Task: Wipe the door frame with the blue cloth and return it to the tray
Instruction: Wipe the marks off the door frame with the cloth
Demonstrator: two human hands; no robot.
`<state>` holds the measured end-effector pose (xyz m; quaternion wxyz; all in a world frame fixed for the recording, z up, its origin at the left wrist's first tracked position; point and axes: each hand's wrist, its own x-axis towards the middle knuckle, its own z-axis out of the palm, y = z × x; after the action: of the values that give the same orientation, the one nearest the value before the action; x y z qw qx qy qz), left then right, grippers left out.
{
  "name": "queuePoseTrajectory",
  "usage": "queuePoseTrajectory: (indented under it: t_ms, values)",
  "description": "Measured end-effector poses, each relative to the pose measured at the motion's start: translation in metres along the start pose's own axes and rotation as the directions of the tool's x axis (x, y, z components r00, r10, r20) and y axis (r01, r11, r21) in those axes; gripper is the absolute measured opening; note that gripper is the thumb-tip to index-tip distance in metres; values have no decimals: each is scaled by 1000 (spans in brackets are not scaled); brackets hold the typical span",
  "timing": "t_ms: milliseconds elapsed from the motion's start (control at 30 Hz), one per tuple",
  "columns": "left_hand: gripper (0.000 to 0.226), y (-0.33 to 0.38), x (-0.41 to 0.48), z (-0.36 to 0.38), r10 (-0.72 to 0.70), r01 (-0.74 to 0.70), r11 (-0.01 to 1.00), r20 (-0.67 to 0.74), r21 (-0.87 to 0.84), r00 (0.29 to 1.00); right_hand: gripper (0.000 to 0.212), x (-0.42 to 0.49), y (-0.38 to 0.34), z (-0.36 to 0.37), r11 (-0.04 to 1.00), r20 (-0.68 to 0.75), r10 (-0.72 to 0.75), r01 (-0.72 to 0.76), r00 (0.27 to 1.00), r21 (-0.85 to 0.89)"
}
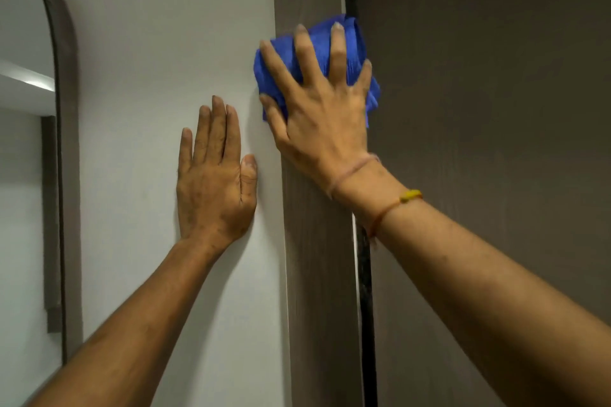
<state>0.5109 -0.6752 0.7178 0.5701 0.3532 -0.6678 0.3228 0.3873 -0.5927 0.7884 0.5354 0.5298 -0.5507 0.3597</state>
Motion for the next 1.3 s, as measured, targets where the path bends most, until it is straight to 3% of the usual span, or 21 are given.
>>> queuePoseTrajectory:
  t_ms: [100,333,500,667,833,967,1300]
  values:
    - [61,0,0,1,-1,1,1000,-11,-7,1000,62,4,-6,4,999,-36,31,-31,999,-10]
    - [61,0,0,-2,7,-7,1000,21,-24,1000,64,-112,-12,16,995,-14,-89,88,996,-42]
    - [61,1,0,-2,10,-10,1000,19,-11,1000,64,-52,-1,6,991,32,-133,134,991,-23]
    - [60,1,0,0,-2,2,1000,2,15,1000,62,20,1,-4,1000,6,-26,26,1000,-7]
    - [60,2,0,-2,-2,1,1000,21,12,1000,63,-27,-7,3,998,-31,-28,29,999,46]
    - [61,3,0,-3,8,-7,1000,32,-4,999,66,-84,-8,10,996,-20,-87,86,996,-34]
    - [60,1,-1,-1,12,-12,1000,18,2,1000,62,-54,-12,5,1000,19,-16,16,1000,-6]
